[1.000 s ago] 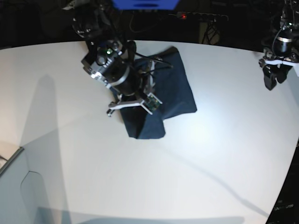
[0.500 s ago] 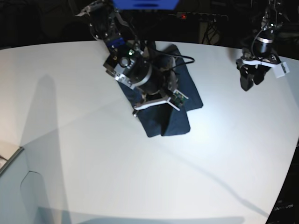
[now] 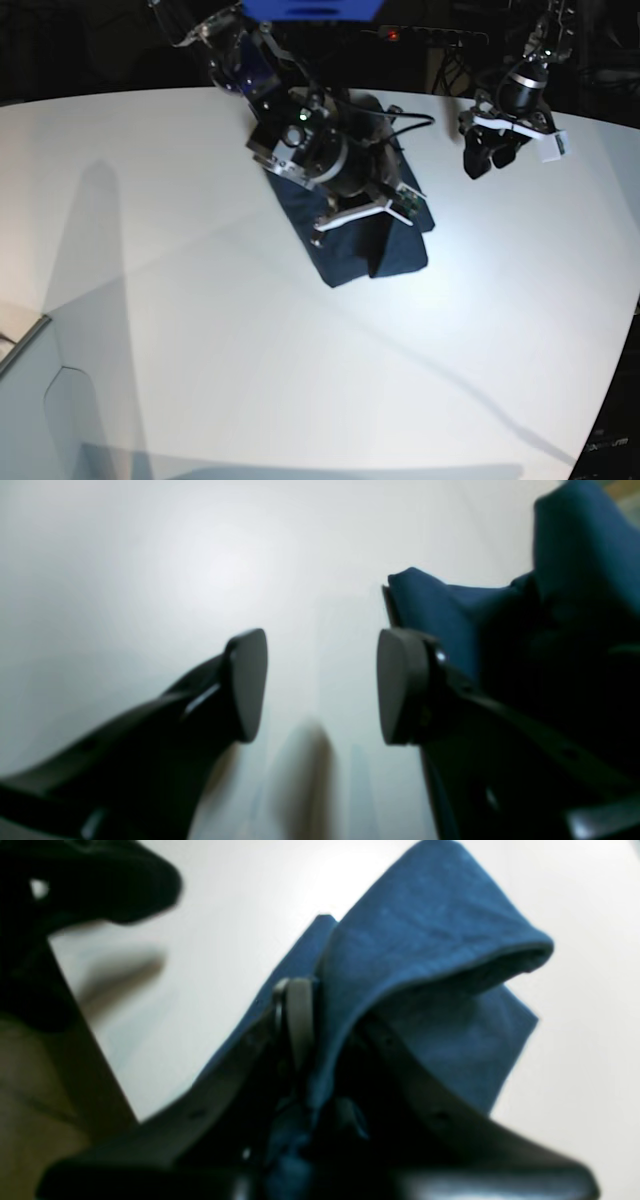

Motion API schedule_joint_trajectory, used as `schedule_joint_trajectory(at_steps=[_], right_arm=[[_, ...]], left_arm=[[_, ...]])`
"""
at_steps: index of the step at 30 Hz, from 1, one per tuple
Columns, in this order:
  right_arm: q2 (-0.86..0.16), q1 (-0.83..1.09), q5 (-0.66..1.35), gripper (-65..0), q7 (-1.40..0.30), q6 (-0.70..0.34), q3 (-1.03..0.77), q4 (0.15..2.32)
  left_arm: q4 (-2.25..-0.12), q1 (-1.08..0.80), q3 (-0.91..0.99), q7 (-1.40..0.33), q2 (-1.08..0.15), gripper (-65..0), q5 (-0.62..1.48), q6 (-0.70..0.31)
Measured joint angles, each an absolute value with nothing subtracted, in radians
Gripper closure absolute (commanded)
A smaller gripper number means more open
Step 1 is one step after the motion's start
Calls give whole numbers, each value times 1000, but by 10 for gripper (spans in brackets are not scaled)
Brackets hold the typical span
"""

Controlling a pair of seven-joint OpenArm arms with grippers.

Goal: Layout the t-shirt on the table in an organized manner, then fold the t-shirt properly
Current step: 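Lay the folded end onto the bundle with the right gripper and release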

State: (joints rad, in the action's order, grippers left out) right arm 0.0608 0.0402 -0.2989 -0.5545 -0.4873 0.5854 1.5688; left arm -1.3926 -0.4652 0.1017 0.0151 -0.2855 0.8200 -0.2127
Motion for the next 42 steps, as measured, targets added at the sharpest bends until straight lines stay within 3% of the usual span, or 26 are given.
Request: schedule_joint_trajectory(at_steps=[4,9,12,16,19,23,28,30,42], right_arm=[[55,25,-300,-143,-561,-488,585,1540],[53,32,-302,-356,-557,-488,582,1568],[47,80,-300,-415,-542,-485,582,1687],[10,100,-292,-415,-495,-485,569,1758],[8,100,-296,-384,-497,-485,466,1759],[3,94,-302,-295,-495,-481,367,1696],[3,102,-299,-155,-502,-481,353,1604],[3,118,-300,-128,-487,-480,353,1605],[-3,187,-301,-123,-499,-481,542,1512]], left_arm=[[-1393,-484,174,18,-277,-338,817,-220],[-1390,-499,207,13,-279,-338,817,-220],[-1390,-502,243,19,-282,-338,817,-220],[-1390,-507,293,10,-282,-338,817,-220],[-1390,-507,320,17,-283,-338,821,-221],[-1391,-507,332,17,-282,-338,821,-220],[-1391,-506,332,12,-282,-338,821,-220],[-1391,-506,333,12,-282,-338,821,-220],[-1391,-504,333,12,-282,-338,821,-220]])
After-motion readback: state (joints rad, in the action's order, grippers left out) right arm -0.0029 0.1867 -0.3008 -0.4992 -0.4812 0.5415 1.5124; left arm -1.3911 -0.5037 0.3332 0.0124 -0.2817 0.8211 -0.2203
